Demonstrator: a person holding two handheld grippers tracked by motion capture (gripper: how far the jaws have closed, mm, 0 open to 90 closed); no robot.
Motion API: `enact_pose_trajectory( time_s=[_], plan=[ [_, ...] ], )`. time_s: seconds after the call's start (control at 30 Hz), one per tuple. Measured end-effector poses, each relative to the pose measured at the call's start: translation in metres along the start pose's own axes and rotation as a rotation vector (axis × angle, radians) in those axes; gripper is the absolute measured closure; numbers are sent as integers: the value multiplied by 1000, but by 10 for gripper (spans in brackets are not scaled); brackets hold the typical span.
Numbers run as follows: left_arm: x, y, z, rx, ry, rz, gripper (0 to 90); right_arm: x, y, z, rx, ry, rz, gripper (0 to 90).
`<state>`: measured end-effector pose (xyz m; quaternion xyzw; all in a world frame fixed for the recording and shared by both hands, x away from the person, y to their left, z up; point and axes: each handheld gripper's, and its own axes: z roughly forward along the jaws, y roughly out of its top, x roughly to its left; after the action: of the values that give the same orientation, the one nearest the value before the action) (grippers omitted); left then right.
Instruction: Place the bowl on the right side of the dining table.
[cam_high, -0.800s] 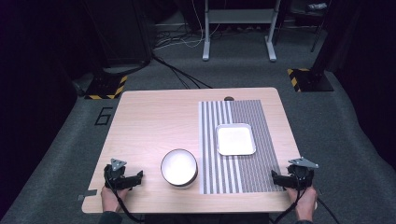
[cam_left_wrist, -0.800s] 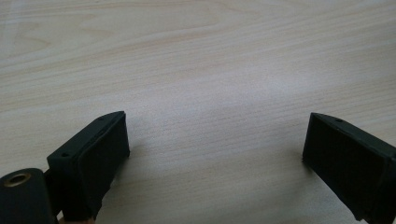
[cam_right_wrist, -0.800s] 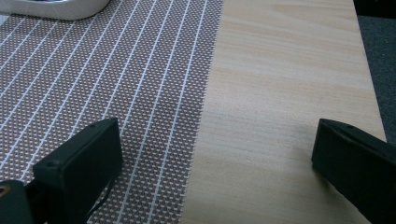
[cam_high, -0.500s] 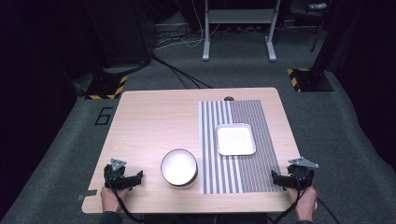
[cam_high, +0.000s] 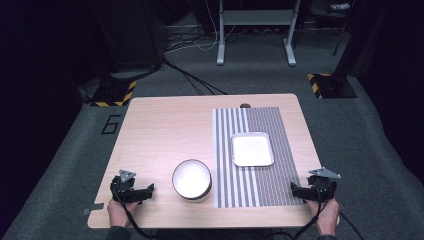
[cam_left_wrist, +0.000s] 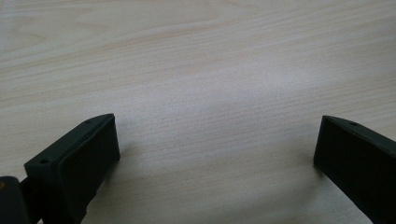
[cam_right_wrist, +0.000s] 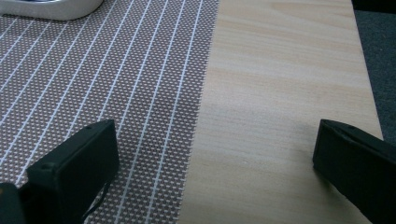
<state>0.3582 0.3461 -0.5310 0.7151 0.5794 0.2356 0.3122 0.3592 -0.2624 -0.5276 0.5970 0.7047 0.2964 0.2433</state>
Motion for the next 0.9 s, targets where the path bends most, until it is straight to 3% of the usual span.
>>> enact_pose_trajectory(
  time_s=[0.2, 0.5, 0.63, 0.9],
  plan=[
    [-2, 1, -6, -20, -33, -27, 0, 5, 4, -3, -3, 8, -4, 4],
    [-10, 9, -19, -40, -56, -4, 0, 18, 15, -21, -61, 77, -12, 9],
    [-13, 11, -24, -50, -74, -14, 0, 26, 21, -26, -69, 111, -21, 12],
    [-18, 15, -31, -49, -88, 5, 0, 46, 28, -31, -79, 142, -71, 15]
  ],
)
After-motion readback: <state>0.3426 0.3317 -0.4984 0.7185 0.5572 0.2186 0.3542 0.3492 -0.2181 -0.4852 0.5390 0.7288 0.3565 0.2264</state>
